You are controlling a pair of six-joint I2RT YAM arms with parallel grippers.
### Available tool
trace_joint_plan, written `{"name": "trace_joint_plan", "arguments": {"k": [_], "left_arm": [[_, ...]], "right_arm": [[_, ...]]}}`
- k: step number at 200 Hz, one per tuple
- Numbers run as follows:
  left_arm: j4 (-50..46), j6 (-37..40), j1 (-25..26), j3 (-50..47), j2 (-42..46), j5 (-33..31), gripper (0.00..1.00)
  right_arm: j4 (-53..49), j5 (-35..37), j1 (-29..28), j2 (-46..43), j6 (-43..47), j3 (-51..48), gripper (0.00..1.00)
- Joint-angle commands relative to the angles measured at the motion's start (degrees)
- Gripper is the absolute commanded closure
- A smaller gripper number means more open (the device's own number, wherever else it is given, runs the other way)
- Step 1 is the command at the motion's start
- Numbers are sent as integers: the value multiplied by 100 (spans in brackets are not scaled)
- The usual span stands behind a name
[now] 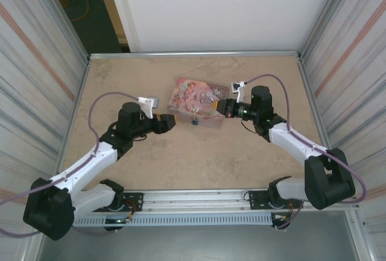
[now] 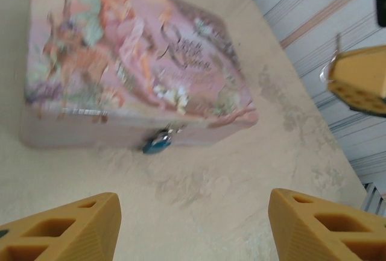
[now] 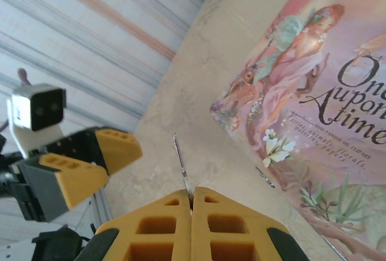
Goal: Unlock a padlock with a key
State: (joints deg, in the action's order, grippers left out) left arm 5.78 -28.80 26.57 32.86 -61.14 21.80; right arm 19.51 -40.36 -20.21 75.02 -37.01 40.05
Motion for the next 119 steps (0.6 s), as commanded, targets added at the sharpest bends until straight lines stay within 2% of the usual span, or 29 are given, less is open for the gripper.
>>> {"name": "trace_joint_plan", "arguments": {"k": [1,57,119], "left_arm": [[709,-383,-38,-136,-283,95,34],[1719,-751,-38,-141,-1459,479,33],[2124,-734,-38,150,-2311,620,33]], "right_arm": [[224,-78,70,317,-176,48,100],[378,-100,196,1169,-385,375,100],[215,-239,282,1892,-230,767,100]]}}
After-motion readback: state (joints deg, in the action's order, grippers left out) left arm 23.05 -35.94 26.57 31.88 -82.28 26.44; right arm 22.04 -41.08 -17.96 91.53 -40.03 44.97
